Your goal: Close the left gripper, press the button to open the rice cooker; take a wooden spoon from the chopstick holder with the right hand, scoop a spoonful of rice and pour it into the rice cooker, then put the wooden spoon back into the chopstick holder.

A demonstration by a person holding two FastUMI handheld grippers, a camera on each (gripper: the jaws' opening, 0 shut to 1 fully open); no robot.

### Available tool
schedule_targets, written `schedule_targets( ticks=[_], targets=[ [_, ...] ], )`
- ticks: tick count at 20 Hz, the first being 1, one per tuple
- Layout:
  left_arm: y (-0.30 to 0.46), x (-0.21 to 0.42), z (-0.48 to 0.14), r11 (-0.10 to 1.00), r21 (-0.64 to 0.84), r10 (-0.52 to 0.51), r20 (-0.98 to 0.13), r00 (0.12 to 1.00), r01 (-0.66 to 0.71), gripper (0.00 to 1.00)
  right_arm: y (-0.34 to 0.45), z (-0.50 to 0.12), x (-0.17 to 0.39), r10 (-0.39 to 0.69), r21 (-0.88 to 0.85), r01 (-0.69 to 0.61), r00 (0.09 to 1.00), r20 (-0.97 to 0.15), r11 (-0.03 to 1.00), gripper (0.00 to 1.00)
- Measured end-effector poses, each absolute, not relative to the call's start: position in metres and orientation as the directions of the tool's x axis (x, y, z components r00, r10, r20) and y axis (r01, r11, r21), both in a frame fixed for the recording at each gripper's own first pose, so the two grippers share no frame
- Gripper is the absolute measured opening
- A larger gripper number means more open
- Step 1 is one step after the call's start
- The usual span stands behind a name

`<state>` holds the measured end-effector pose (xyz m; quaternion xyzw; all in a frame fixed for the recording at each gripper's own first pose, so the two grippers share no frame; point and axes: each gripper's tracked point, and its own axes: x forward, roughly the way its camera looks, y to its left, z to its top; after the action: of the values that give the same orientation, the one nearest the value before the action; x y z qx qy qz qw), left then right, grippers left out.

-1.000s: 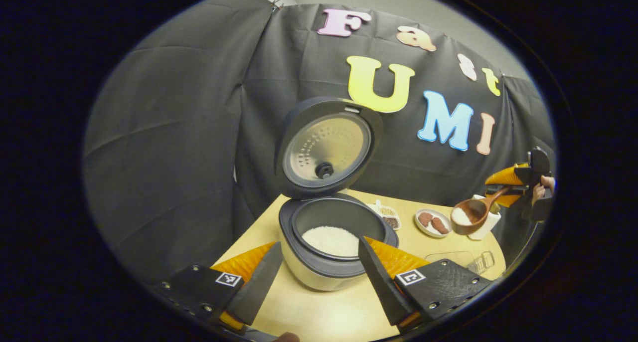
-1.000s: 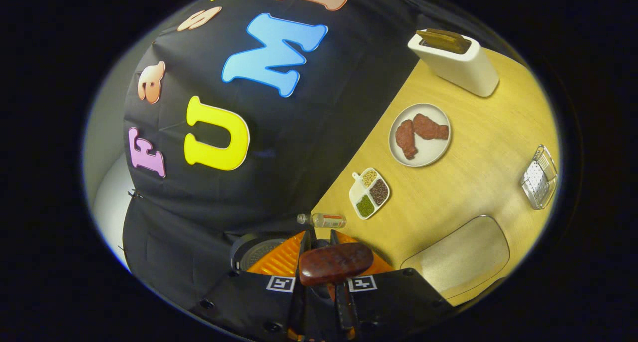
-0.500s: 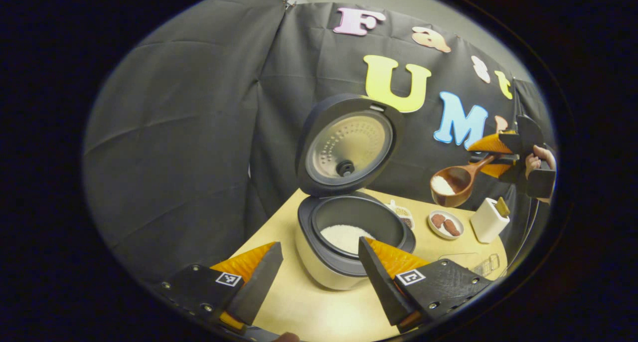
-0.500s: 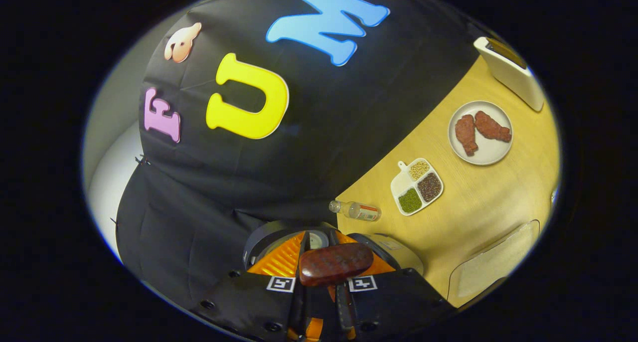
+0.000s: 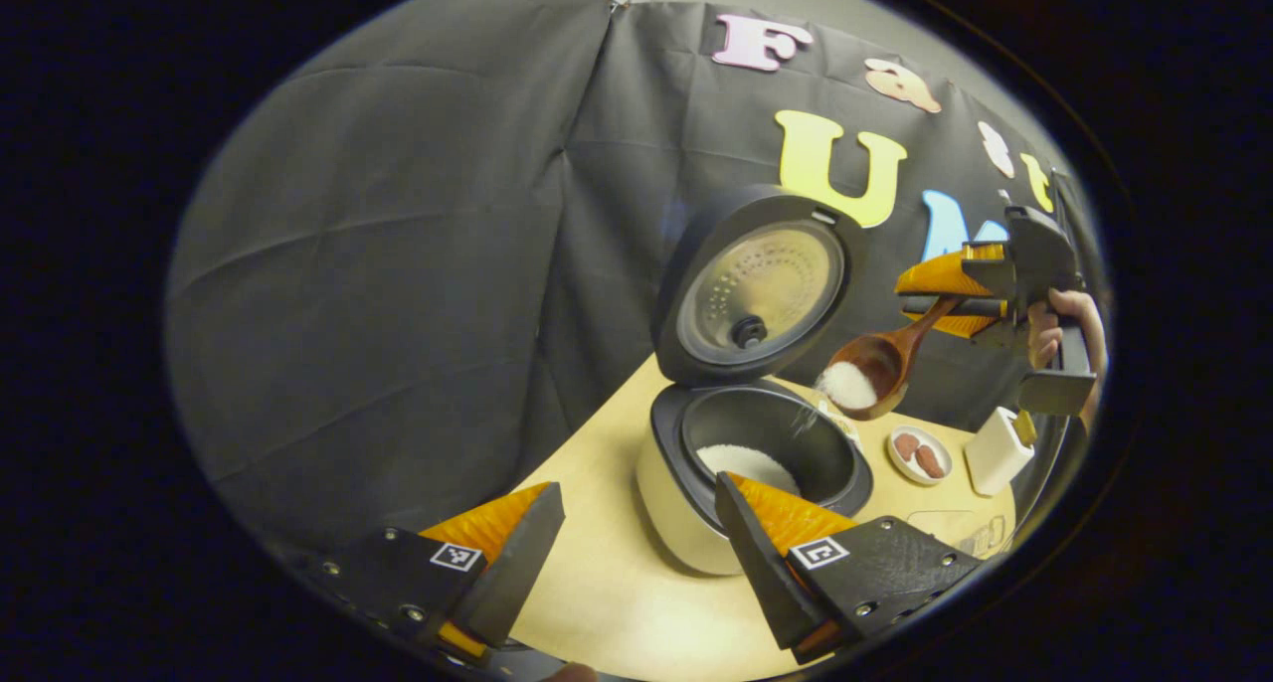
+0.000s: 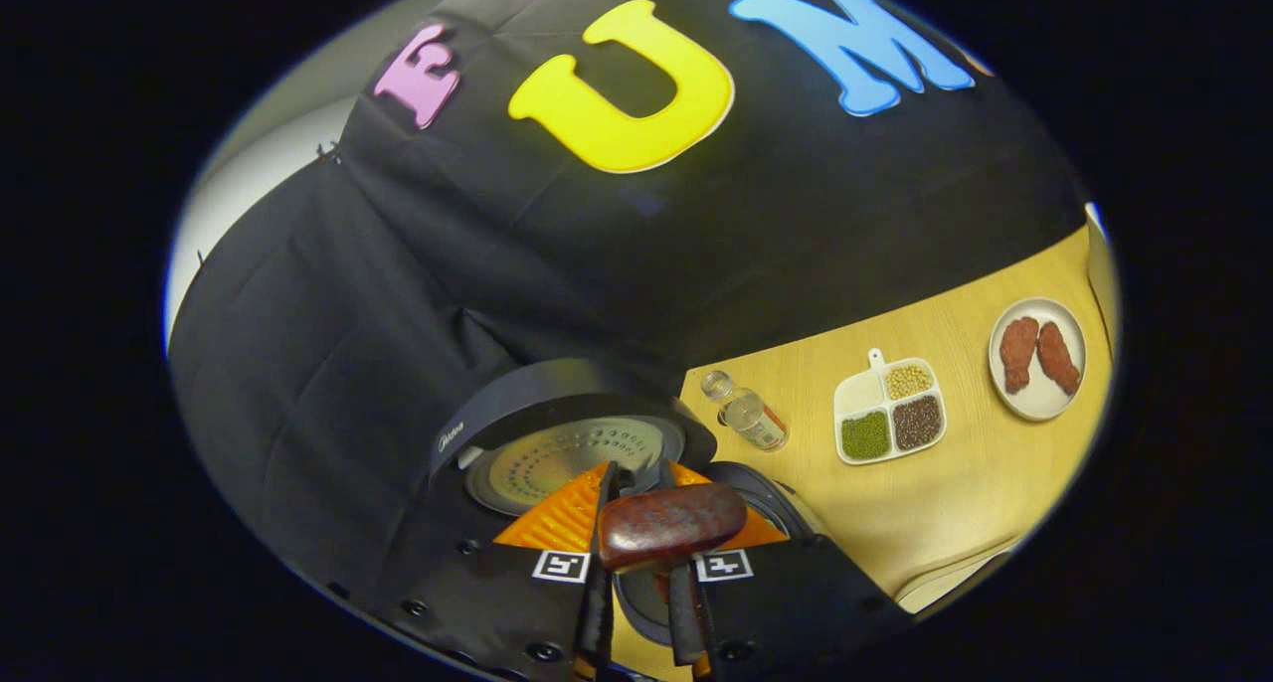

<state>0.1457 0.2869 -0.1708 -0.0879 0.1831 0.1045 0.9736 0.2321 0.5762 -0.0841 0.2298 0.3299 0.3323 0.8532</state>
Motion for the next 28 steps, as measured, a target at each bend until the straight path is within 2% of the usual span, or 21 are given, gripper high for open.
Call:
schedule_targets(
  ticks=[8, 9, 10, 12, 20, 22, 23, 24, 25, 28],
  targets=[
    [0.289, 0.144, -0.177, 0.961, -0.135, 0.172, -0.392, 0.904, -0.241, 0.96, 0.610, -0.098, 0.223, 0.720, 0.372, -0.618, 0.560, -0.410, 0.692, 0.24],
    [0.288, 0.146, -0.178, 0.961, -0.139, 0.169, -0.391, 0.905, -0.239, 0.96, 0.614, -0.099, 0.220, 0.723, 0.343, -0.640, 0.559, -0.406, 0.687, 0.21],
    [0.288, 0.146, -0.177, 0.962, -0.135, 0.169, -0.389, 0.906, -0.238, 0.96, 0.615, -0.099, 0.219, 0.726, 0.317, -0.659, 0.555, -0.405, 0.681, 0.24],
    [0.288, 0.148, -0.175, 0.964, -0.122, 0.172, -0.383, 0.908, -0.235, 0.96, 0.621, -0.099, 0.216, 0.738, 0.264, -0.701, 0.551, -0.390, 0.663, 0.21],
    [0.297, 0.141, -0.185, 0.950, -0.164, 0.185, -0.390, 0.902, -0.266, 0.96, 0.633, -0.108, 0.204, 0.760, 0.002, -0.819, 0.533, -0.372, 0.574, 0.20],
    [0.300, 0.138, -0.186, 0.948, -0.161, 0.194, -0.390, 0.900, -0.274, 0.96, 0.636, -0.108, 0.202, 0.769, -0.097, -0.842, 0.527, -0.361, 0.531, 0.21],
    [0.302, 0.137, -0.186, 0.947, -0.159, 0.199, -0.389, 0.900, -0.278, 0.96, 0.636, -0.108, 0.200, 0.774, -0.143, -0.848, 0.525, -0.354, 0.510, 0.25],
    [0.304, 0.134, -0.185, 0.946, -0.158, 0.206, -0.387, 0.899, -0.285, 0.96, 0.638, -0.109, 0.197, 0.781, -0.182, -0.854, 0.519, -0.348, 0.487, 0.21],
    [0.306, 0.133, -0.184, 0.944, -0.157, 0.213, -0.386, 0.898, -0.291, 0.96, 0.640, -0.112, 0.195, 0.785, -0.205, -0.859, 0.512, -0.348, 0.470, 0.25],
    [0.306, 0.130, -0.183, 0.943, -0.155, 0.217, -0.383, 0.898, -0.294, 0.96, 0.643, -0.115, 0.191, 0.792, -0.244, -0.862, 0.505, -0.342, 0.444, 0.25]
  ],
)
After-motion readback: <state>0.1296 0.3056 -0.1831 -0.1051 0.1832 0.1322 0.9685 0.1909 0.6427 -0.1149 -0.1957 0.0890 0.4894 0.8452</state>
